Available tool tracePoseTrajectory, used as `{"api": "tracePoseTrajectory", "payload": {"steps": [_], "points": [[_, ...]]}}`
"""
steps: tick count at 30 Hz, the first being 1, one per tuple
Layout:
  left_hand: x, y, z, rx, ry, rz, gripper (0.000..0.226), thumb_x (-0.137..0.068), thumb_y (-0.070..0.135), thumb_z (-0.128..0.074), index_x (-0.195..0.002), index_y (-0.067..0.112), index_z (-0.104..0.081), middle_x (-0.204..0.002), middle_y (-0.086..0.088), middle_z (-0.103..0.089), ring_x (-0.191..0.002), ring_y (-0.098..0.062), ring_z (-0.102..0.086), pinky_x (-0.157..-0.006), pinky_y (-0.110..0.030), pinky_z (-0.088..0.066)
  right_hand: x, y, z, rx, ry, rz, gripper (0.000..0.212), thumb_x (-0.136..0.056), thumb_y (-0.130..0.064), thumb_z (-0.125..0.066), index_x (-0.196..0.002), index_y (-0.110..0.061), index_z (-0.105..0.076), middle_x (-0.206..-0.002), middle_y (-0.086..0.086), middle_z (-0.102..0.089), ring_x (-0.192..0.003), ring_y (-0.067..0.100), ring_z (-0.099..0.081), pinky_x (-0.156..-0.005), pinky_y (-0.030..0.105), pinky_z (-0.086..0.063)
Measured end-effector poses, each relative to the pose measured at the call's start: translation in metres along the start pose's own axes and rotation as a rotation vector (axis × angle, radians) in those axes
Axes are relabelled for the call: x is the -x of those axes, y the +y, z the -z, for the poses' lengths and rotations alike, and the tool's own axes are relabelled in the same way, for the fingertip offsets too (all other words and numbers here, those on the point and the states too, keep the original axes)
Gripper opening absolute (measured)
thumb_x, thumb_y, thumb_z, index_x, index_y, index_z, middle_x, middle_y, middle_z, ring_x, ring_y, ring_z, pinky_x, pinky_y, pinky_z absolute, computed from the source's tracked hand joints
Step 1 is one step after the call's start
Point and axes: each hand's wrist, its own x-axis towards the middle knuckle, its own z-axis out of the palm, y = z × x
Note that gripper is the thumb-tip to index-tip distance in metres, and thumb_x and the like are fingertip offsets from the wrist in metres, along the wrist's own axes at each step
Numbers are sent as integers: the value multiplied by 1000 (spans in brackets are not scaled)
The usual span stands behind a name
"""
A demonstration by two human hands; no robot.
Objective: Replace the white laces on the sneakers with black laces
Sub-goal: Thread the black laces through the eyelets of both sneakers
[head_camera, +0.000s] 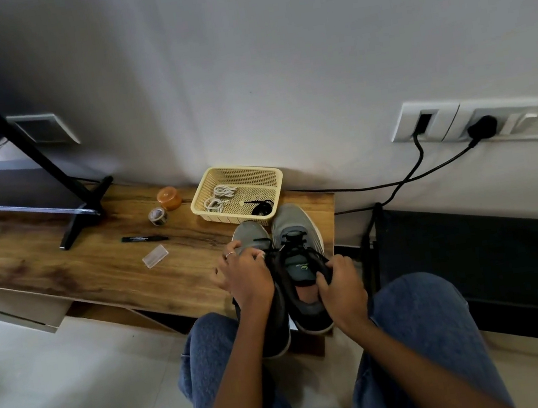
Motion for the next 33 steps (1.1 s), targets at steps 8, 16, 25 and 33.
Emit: {"api": "tracePoseTrajectory", "payload": {"steps": [8, 16, 25, 33], "points": [[-14, -32, 29, 113, 154, 419, 26, -97, 26, -46, -115, 18, -64, -133, -11, -49, -127, -30, -36, -104, -47, -21, 1, 0, -4, -23, 66, -17, 13, -89, -17, -59, -98, -11, -52, -98, 3, -51, -93, 21, -53, -68, 33, -43], [2, -30, 23, 79, 170, 25, 29, -93, 21, -55, -121, 27, -60, -126, 1, -60, -127, -24, -41, -105, -44, -17, 0, 1, -8, -31, 56, -22, 11, -89, -16, -58, -96, -11, -50, -98, 3, -48, -90, 21, -53, -64, 28, -36], [9, 4, -4, -194, -34, -320, 27, -98, 39, -46, -114, 35, -67, -110, 10, -68, -116, -15, -42, -99, -37, -11, 0, -1, -7, 31, 25, 0, 13, -91, -19, -56, -100, -13, -49, -101, 3, -49, -93, 20, -53, -68, 26, -37], [-3, -2, 7, -158, 89, -142, 20, -93, 32, -52, -89, 26, -71, -94, 3, -67, -105, -20, -48, -100, -43, -20, -3, 1, -7, 38, 26, 9, 10, -90, -16, -56, -96, -12, -49, -97, 3, -48, -91, 21, -52, -68, 27, -38]]}}
